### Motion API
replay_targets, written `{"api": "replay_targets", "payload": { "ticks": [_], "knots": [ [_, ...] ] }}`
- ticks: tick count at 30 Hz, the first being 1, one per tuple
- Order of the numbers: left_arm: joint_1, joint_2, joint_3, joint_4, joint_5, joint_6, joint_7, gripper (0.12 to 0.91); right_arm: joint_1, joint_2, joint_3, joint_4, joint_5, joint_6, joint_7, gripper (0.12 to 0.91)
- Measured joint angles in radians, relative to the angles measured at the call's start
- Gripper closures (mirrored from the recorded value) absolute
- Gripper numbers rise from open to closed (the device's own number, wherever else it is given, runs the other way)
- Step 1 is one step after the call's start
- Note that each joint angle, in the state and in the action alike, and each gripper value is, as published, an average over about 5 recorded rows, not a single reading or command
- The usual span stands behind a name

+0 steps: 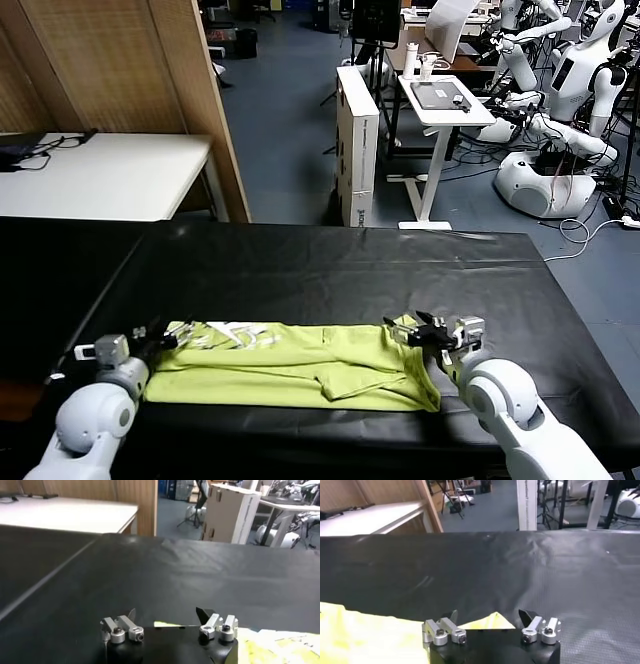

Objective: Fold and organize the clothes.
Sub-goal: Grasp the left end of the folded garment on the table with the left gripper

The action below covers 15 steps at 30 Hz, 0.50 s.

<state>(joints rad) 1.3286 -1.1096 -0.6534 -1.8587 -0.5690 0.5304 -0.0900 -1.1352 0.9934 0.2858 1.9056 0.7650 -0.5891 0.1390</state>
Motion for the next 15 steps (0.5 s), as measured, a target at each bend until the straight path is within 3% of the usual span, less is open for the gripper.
{"api": "replay_targets", "payload": {
  "ticks": [4,8,11,15],
  "knots": [
    [0.006,-0.001,-0.001,-0.001,-0.003,0.001,0.0,0.123,-0.002,0.001,0.0,-0.006,-0.004,0.0,-0.002,0.137],
    [0.009,-0.004,-0.001,-0.005,-0.007,0.001,-0.002,0.168,-0.004,0.003,-0.001,-0.01,-0.008,0.0,-0.005,0.251],
    [0.011,-0.008,-0.001,-0.007,-0.01,0.001,-0.002,0.281,-0.006,0.005,-0.002,-0.011,-0.013,0.002,-0.005,0.396],
    [0.015,-0.011,-0.001,-0.011,-0.002,-0.003,0.003,0.521,-0.012,0.011,-0.001,-0.011,-0.025,0.013,-0.003,0.655]
  ]
}}
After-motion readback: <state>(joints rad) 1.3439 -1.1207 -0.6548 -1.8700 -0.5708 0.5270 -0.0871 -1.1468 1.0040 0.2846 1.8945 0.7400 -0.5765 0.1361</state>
